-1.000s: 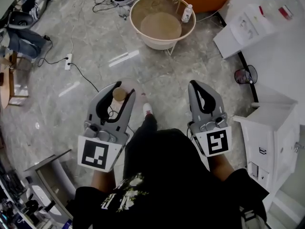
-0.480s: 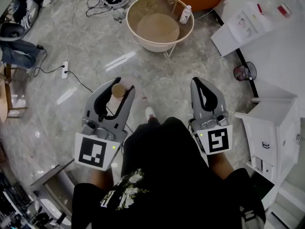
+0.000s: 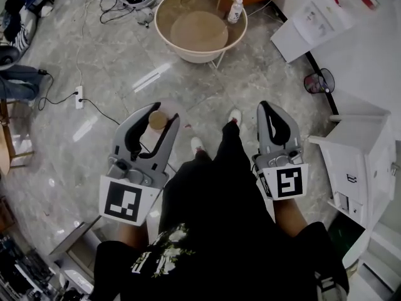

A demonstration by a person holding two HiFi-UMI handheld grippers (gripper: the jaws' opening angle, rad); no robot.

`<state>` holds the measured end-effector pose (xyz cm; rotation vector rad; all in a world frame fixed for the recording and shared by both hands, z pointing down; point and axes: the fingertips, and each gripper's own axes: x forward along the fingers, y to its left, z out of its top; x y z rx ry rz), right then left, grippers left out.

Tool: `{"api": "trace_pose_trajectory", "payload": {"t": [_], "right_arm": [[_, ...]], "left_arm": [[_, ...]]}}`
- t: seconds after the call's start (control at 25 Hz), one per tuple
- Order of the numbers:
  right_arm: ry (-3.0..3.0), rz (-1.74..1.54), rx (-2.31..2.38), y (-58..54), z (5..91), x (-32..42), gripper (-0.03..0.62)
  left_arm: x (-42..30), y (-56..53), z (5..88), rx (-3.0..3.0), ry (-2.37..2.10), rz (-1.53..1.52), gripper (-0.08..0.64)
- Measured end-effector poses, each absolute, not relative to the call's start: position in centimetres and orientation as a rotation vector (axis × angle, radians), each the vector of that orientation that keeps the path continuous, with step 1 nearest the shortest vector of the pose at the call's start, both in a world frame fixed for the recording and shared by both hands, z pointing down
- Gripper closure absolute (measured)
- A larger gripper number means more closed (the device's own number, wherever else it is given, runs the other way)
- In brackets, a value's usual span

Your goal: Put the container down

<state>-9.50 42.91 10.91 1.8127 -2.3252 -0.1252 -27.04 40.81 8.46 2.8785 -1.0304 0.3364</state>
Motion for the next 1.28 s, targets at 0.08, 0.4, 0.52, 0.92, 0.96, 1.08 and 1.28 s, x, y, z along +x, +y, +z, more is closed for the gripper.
{"api": "trace_pose_trajectory", "payload": {"t": [0.08,0.4,0.52,0.92,0.96,1.08,1.28], "right_arm": [[-2.334,-0.130,1.800,42.3,11.1,-9.6,0.597],[-2.362,-0.105,1.759,38.6,12.2,-7.6,0.597],[-2.399,-0.122,1.723,36.0,11.4,-7.4,0.597],[-2.462,-0.165,1.657,27.1,9.6,-4.7,0.597],[-2.462,-0.165,1.657,26.2,9.5,-3.9,0.597],[-2.465,-0.171,1.650,23.6,9.5,-1.5,0.597],[-2.499,-0.193,1.616,19.9,9.5,0.8,0.597]], "left_arm": [[-27.0,40.2,8.6,2.873,-1.035,0.343,0.414],[-25.9,37.2,8.7,2.840,-1.132,0.343,0.414],[-25.5,35.4,8.0,2.830,-1.160,0.346,0.414],[-22.1,27.5,6.5,2.790,-1.218,0.329,0.413],[-21.7,26.5,6.3,2.785,-1.232,0.330,0.413],[-20.0,24.0,5.8,2.786,-1.265,0.339,0.413],[-17.5,20.9,5.4,2.782,-1.306,0.360,0.413]]}}
